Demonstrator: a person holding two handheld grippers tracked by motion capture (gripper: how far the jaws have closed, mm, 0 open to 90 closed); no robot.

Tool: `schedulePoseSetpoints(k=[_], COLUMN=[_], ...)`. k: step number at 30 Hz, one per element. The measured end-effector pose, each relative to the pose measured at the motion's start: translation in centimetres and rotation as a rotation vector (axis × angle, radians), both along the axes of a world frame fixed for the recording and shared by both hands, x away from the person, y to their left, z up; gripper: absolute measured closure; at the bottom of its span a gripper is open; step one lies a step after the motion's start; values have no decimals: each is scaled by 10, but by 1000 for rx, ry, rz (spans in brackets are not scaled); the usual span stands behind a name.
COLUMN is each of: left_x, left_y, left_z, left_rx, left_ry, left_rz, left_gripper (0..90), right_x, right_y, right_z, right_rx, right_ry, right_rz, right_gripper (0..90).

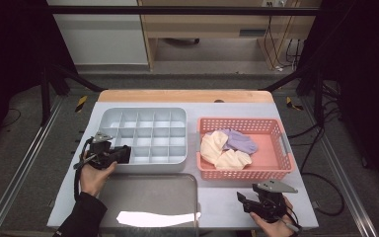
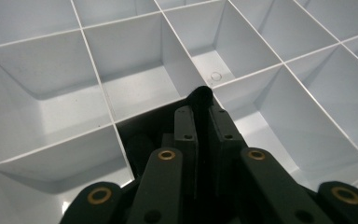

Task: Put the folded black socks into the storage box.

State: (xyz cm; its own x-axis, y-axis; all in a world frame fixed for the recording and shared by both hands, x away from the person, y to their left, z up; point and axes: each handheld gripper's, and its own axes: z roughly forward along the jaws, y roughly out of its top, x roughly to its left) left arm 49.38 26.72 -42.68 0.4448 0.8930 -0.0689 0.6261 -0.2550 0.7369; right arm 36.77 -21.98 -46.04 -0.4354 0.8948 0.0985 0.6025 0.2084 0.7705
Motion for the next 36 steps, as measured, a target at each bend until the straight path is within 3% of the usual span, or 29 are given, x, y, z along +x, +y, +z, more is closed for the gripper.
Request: schedulePoseSetpoints(k=[4,9,12,17,21,25,31,36], left_x=[1,1,-2,-10,-20,-26,-25,-15], left_y=[-2,1,5,11,13,19,19,13], left_z=[0,0,3,11,19,24,14,1], left_rx=[23,-7,-35,-102,-137,-144,-120,-108], left_ry=[15,17,-2,-53,-102,-119,-78,-46], left_rz=[-10,-12,-6,9,11,22,41,28], left_gripper=[826,819,768,590,544,516,588,784], right_x=[0,0,-1,-1,-1,-2,-2,-2], right_y=[0,1,1,0,0,0,-1,0], right_z=[-1,0,1,2,3,6,6,6], right_rx=[-3,0,7,16,17,29,29,29], right_ry=[5,1,1,-8,-14,-22,-30,-27], right_rz=[1,2,2,-1,-1,-3,-3,-2], right_gripper=[354,354,354,350,351,352,354,355])
